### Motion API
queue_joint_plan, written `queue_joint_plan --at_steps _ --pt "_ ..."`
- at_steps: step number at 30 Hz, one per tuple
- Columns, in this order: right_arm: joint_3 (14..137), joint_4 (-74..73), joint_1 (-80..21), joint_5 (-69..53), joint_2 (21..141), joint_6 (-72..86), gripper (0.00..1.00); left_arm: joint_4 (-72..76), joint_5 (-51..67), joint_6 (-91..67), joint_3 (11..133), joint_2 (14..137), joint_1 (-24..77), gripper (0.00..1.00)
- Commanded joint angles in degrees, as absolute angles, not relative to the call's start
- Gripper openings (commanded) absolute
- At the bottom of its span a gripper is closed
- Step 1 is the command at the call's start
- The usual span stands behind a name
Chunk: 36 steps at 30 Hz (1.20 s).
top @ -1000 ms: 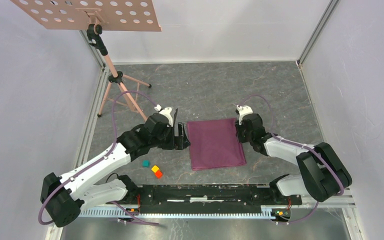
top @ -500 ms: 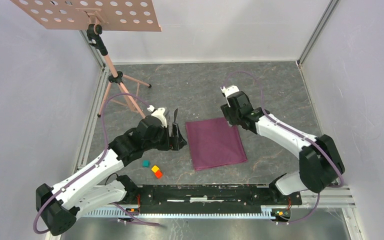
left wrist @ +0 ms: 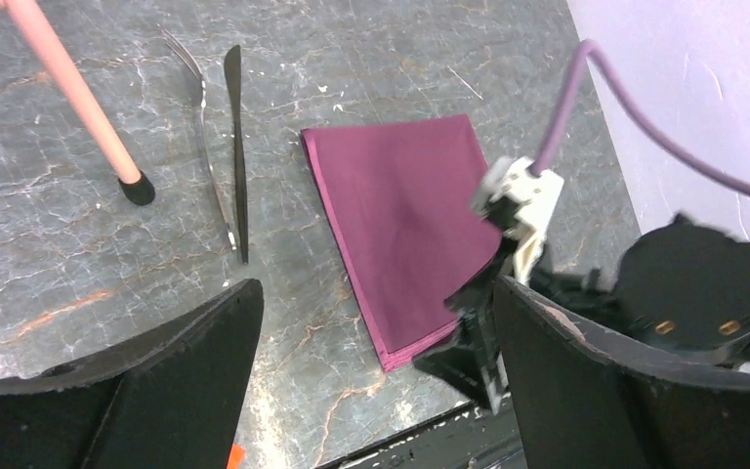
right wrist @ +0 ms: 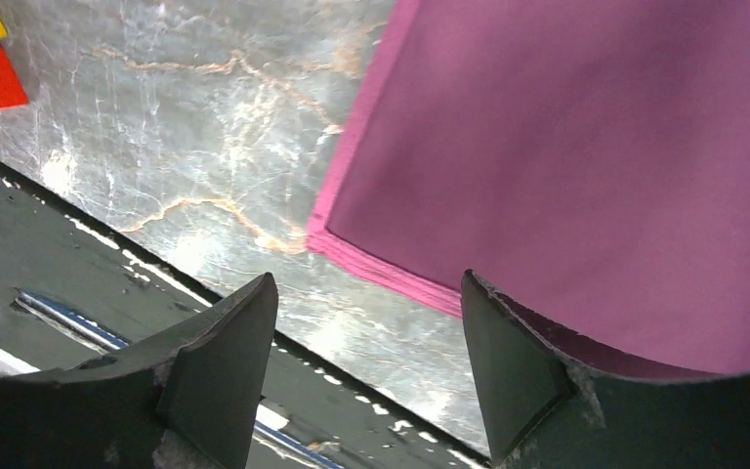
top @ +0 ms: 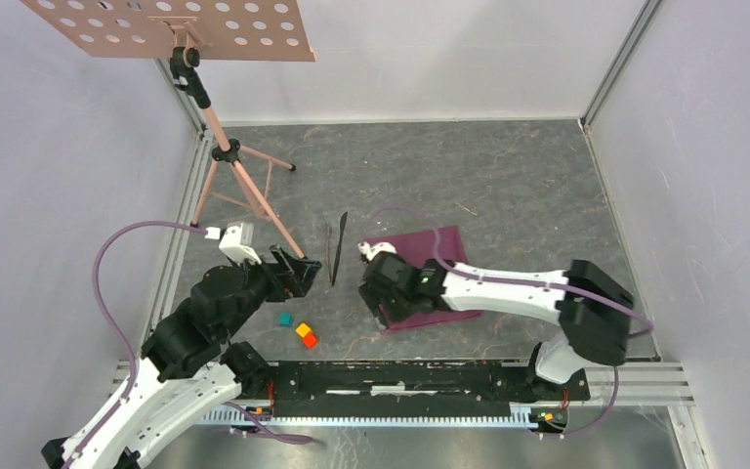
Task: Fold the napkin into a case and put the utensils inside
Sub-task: Pick up the lower triangle-folded napkin from the center of the board.
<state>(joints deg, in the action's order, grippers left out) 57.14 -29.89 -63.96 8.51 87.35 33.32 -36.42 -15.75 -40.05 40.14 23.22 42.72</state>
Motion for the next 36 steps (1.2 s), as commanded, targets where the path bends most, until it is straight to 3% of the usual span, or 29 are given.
queue_joint_plan --at_steps 1,8,26,36 --pt "66.6 -36.5 -68.1 10.9 94.2 40.4 0.73 -39.1 -18.9 -41.0 42.6 21.4 42.5 0.94" --pt "70.8 -36.9 -69.6 10.1 100.9 41.4 0.55 -40.9 -17.5 -39.9 44.3 17.8 42.4 0.94" --pt "71.3 -37.0 -68.6 10.9 107.2 40.2 0.53 -46.0 -18.6 -37.5 47.1 13.3 42.5 0.96" --pt "68.2 -37.4 -69.0 13.3 110.3 39.4 0.3 -46.5 -18.8 -37.0 47.7 13.2 42.4 0.97"
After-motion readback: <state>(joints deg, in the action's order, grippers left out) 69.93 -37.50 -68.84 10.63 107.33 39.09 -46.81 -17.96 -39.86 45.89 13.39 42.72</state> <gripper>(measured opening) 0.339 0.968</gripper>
